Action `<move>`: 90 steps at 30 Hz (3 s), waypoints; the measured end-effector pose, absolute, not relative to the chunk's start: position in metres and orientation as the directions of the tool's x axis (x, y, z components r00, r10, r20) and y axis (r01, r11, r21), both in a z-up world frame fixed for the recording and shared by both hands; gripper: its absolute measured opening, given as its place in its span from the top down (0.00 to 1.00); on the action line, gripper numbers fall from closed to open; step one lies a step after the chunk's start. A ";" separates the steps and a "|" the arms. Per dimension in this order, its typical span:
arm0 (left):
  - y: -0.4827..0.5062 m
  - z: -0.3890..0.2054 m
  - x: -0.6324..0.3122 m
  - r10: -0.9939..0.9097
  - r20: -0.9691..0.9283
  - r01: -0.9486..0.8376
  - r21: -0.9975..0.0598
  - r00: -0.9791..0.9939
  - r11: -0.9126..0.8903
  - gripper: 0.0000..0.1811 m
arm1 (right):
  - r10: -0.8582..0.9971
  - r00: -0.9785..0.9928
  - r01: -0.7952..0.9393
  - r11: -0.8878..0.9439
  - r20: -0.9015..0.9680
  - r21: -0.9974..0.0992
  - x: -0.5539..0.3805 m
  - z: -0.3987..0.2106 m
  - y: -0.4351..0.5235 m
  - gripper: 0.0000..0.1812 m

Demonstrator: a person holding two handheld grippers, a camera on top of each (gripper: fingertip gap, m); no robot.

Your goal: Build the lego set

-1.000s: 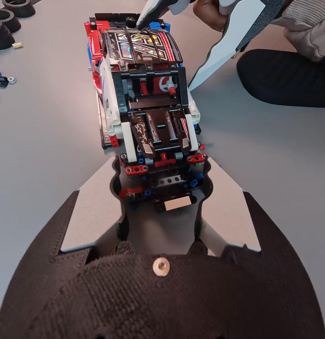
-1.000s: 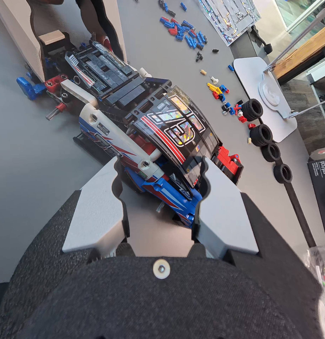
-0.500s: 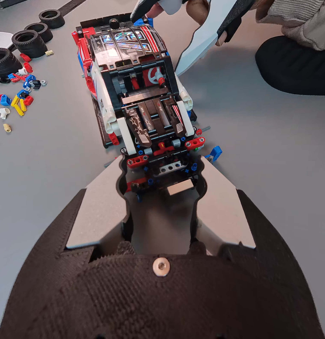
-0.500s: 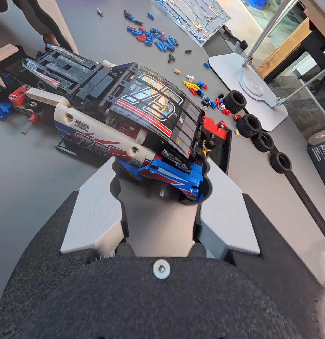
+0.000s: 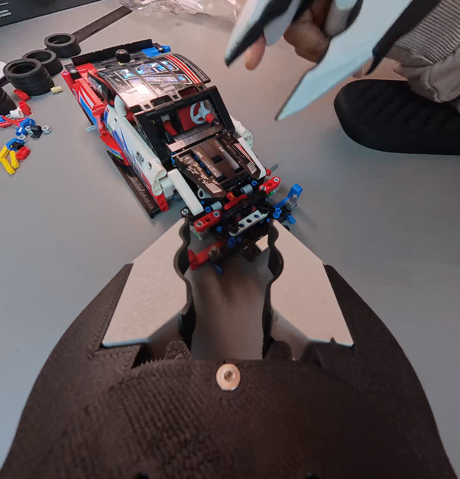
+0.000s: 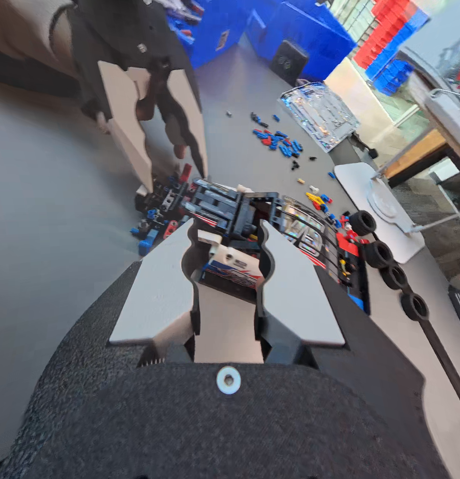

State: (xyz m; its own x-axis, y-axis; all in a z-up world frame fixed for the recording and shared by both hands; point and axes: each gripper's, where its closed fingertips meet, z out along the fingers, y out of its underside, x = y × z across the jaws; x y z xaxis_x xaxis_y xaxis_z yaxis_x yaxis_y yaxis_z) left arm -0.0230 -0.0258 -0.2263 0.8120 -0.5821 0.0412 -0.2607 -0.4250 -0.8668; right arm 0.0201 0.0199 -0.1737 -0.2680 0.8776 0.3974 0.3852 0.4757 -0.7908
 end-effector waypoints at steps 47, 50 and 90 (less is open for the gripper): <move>-0.023 -0.211 -0.032 -0.533 0.118 -0.123 -0.910 0.838 -0.396 0.67 | 0.997 -0.048 0.221 0.068 0.058 -0.973 -0.005 -0.162 0.035 0.92; -0.023 -0.212 -0.031 -0.531 0.110 -0.133 -0.908 0.840 -0.398 0.67 | 0.998 -0.048 0.208 0.060 0.051 -0.976 -0.004 -0.161 0.035 0.97; -0.027 -0.222 -0.038 -0.525 0.032 -0.227 -0.879 0.851 -0.420 0.69 | 0.918 -0.300 0.347 0.357 0.257 -0.868 -0.001 -0.195 -0.012 0.89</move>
State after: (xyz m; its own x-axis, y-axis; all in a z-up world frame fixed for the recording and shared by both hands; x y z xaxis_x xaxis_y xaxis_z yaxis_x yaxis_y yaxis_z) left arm -0.0378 -0.0269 -0.2218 0.8506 -0.5248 0.0318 -0.2266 -0.4205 -0.8786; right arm -0.0007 -0.0116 -0.1952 -0.3003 0.9184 0.2575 0.3466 0.3565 -0.8676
